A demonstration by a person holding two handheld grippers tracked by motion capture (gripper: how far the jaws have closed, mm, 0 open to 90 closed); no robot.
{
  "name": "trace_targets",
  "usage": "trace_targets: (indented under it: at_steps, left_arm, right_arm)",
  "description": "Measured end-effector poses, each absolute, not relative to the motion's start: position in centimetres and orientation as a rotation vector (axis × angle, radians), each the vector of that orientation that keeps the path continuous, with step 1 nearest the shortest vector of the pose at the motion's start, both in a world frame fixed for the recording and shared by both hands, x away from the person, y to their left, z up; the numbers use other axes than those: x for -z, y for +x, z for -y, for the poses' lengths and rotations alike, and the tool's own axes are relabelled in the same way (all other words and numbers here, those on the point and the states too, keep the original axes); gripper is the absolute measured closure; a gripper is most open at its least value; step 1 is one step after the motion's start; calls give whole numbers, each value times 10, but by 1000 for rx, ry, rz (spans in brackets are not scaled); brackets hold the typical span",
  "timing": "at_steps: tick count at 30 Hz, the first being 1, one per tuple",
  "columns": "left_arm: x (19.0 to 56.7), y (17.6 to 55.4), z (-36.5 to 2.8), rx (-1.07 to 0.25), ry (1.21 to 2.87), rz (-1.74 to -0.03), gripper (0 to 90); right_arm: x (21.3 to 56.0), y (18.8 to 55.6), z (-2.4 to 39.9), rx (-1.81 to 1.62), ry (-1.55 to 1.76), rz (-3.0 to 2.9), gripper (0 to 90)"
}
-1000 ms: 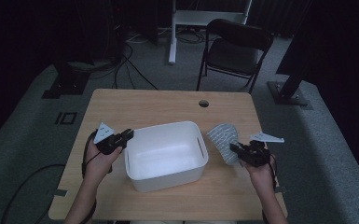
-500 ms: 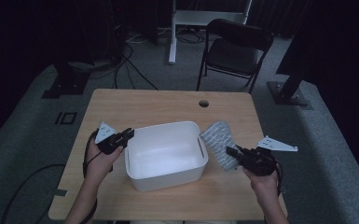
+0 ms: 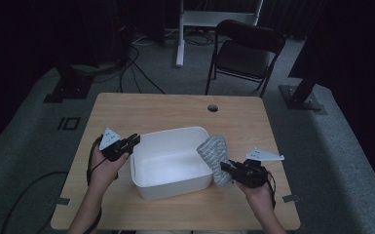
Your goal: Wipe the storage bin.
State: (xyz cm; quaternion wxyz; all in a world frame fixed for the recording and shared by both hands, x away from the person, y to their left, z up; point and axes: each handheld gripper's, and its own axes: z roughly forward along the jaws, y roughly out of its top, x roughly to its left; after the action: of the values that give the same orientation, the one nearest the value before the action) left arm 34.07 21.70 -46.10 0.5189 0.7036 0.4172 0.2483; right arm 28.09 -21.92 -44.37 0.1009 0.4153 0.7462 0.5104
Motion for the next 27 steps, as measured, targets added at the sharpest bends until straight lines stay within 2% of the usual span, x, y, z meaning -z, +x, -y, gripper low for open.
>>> trace_targets:
  at_steps: [15,21,24,27]
  left_arm:
    - [459,339,-213,-622,1691,-991,803]
    - [461,340,-214,-630,1689,-995,801]
    - [462,341,-215,-620,1688,-1001,799]
    - [462,342,-216,-612,1684,-999,799]
  right_arm:
    - [453,289,215,-1461,1221,-2238,784]
    - [473,299,210,-1397,1302,-2284,785]
    - [472,300,213,-1430,1303,-2288,785]
    - [457,301,216,-1465,1264,-2247,783]
